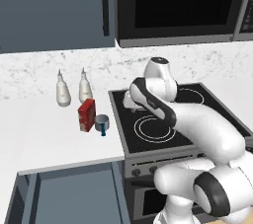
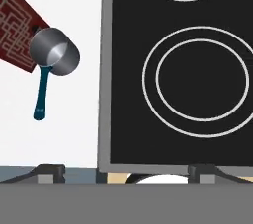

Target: Pick the measuring cup from the drawer and place it on the counter.

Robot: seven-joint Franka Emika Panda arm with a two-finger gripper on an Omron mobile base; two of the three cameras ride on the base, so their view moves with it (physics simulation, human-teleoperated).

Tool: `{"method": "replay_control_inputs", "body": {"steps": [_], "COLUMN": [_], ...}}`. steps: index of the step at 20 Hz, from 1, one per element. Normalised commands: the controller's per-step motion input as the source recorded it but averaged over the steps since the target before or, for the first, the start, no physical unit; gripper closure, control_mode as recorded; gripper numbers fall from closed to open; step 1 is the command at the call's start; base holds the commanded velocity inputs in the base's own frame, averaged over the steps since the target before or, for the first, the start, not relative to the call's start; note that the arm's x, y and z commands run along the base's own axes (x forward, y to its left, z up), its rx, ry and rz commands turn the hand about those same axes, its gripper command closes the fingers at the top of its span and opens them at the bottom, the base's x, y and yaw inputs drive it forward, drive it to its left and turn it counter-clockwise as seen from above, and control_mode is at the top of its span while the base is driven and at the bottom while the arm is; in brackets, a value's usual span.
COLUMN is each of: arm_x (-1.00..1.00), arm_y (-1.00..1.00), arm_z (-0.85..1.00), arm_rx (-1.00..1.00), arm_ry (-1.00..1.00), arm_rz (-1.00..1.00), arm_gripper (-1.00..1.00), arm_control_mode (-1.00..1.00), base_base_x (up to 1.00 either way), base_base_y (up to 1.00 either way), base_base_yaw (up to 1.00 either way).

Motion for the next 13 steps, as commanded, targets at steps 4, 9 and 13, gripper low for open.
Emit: {"method": "replay_control_inputs", "body": {"steps": [4, 9, 13], "arm_x": [-0.84, -0.96, -1.00], "arm_y": [-0.99, -0.44, 0.06], "arm_z": [0.71, 0.28, 0.16], "arm_rx": [0.03, -0.02, -0.08], "arm_ry": [0.00, 0.00, 0.00], "arm_rz": [0.03, -0.03, -0.13], "arm_gripper": [-1.00, -1.00, -1.00], "arm_control_mode": [-1.00, -1.00, -1.00], "base_base_x": [0.00, 0.00, 0.00], "base_base_y": [0.00, 0.00, 0.00], "base_base_yaw": [0.00, 0.00, 0.00]}}
